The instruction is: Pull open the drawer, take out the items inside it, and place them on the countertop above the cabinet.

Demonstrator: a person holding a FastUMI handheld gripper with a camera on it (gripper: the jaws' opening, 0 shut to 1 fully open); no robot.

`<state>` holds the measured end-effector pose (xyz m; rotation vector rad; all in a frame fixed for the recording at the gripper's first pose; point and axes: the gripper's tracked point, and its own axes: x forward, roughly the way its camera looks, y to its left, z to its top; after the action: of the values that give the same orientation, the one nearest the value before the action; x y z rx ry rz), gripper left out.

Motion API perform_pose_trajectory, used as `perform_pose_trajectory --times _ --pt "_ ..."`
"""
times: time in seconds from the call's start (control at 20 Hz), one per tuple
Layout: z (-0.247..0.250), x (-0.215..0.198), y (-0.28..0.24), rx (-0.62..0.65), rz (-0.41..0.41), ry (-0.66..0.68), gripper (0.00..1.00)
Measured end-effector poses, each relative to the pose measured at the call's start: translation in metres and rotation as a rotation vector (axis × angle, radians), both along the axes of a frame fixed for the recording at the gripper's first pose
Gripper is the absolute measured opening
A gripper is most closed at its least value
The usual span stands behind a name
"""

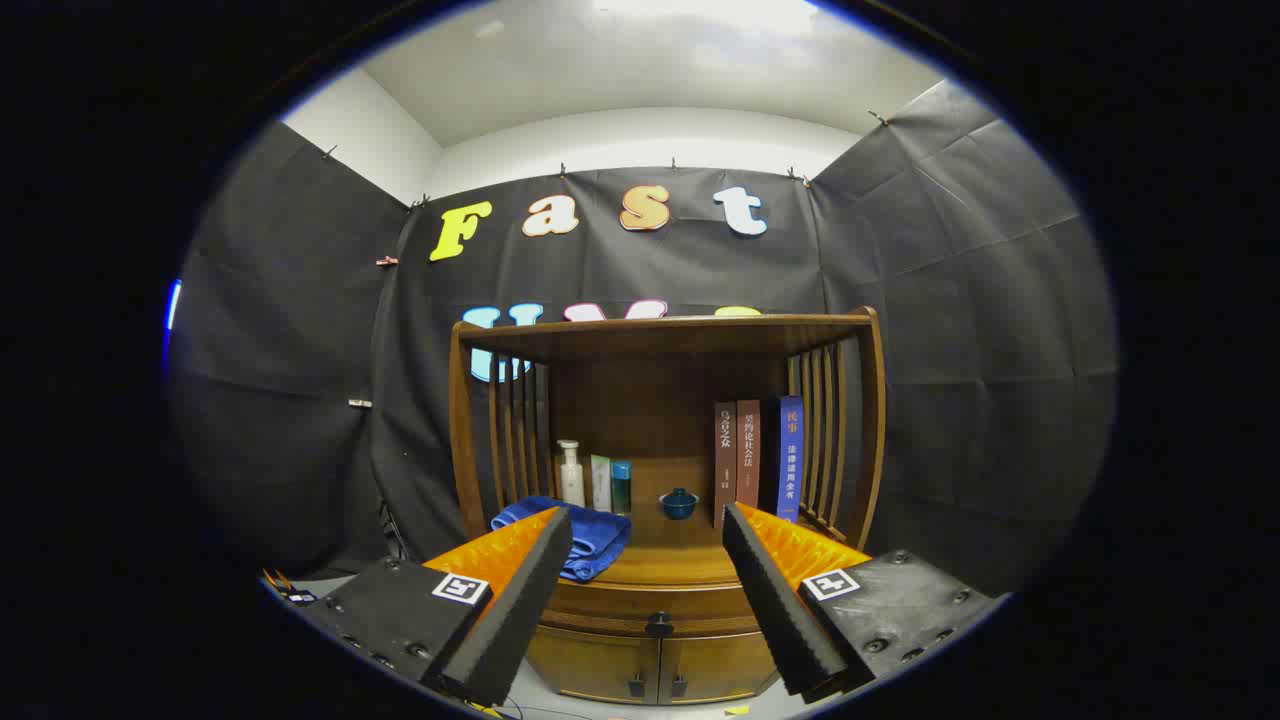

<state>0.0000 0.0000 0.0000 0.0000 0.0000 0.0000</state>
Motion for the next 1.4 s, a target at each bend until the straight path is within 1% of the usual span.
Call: perform_pose_trajectory --times 0.95,1.15,1.4 --pt "-0.011 0.003 -0.005 -0.001 -0.011 0.023 0.98" --pt "-0.028 0.008 -0.001 -0.012 -0.011 0.041 0.98" --pt "-0.069 0.025 0.005 -0.023 -0.012 0.106 0.98"
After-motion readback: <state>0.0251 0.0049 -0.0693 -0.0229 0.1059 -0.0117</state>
